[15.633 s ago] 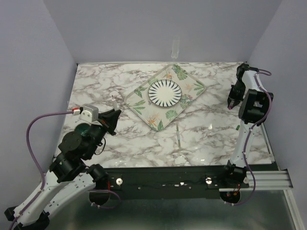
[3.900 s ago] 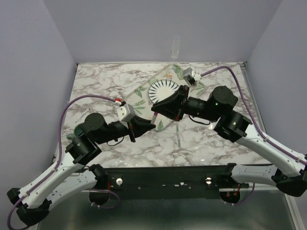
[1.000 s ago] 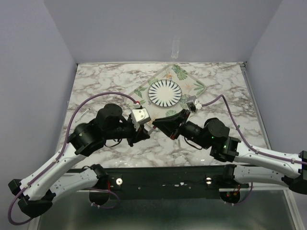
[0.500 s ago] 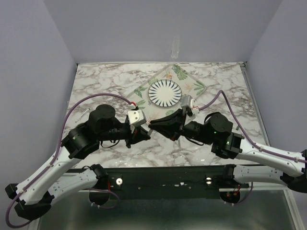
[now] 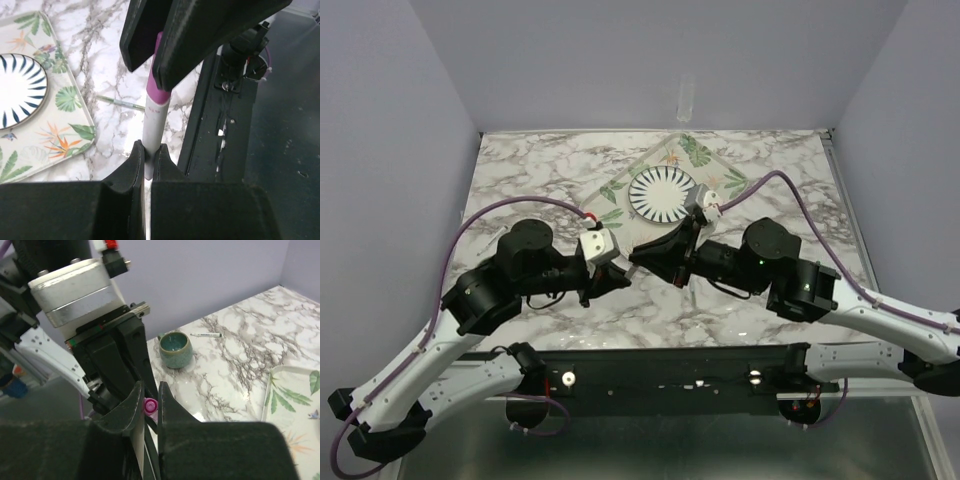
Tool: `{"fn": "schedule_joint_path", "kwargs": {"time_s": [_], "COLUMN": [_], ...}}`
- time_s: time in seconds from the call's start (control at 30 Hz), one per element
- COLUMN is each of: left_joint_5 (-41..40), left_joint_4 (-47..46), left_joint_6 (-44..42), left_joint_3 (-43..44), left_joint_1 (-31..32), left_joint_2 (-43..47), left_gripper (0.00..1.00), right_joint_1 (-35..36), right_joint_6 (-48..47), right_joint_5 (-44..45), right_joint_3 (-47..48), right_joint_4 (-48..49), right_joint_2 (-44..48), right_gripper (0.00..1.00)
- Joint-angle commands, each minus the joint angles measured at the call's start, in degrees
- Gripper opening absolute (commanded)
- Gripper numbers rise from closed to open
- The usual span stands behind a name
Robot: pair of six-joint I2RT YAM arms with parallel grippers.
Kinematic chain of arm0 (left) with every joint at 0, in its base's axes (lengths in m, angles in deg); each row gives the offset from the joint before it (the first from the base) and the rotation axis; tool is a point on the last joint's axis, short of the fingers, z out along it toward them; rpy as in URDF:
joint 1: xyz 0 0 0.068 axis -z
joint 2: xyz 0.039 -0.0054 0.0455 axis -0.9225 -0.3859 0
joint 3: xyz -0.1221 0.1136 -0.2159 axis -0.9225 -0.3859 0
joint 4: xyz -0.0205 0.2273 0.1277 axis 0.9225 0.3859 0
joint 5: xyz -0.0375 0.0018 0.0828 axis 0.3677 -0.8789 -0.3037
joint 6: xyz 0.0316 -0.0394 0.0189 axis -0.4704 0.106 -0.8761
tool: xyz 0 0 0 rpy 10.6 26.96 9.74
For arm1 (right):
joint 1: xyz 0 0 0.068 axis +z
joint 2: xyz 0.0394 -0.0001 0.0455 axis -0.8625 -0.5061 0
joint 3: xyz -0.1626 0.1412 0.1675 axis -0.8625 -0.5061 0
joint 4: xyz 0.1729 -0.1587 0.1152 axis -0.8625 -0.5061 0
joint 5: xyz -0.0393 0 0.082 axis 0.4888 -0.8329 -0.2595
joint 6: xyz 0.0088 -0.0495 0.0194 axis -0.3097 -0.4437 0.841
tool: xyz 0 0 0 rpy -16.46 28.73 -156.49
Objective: Insert the pens into the pen caps
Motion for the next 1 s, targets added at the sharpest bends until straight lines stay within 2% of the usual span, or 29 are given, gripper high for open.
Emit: {"fn": "schedule_joint_path", "kwargs": {"time_s": [0.0, 0.13, 0.2, 0.3, 0.57, 0.97], "left_joint_5": [-6.8, -6.2, -5.7, -5.3, -1.9, 1.9], "left_joint_4": [-24.0, -24.4, -24.1, -24.0, -23.7, -21.9], "left_joint_6": [1.3, 1.3, 2.9, 3.1, 3.8, 4.8], "left_joint_3": [1.7, -1.0, -1.7, -2.8, -4.5, -4.3], "left_joint_1": [-1.2, -1.3, -1.2, -1.2, -1.3, -1.2], "left_joint_2": [3.2, 3.7, 3.8, 4.5, 4.8, 4.5], "left_gripper": [0.00, 0.00, 0.00, 0.00, 0.00, 0.00], "right_joint_1": [2.7, 2.7, 2.7, 2.7, 2.7, 2.7], "right_joint_6": [7.3, 7.3, 6.4, 4.9, 2.2, -2.9], "right_joint_5": [4.7, 7.8, 7.4, 7.0, 7.3, 11.4], "right_joint_3": [-3.4, -0.5, 0.2, 1.0, 2.6, 8.2], "right_joint_4": [-16.6, -10.8, -8.0, -7.5, -2.4, 1.8], "right_joint_2": [1.9, 5.0, 5.6, 5.7, 5.0, -4.0], "right_gripper": [0.26, 0.48, 0.55, 0.61, 0.62, 0.62]}}
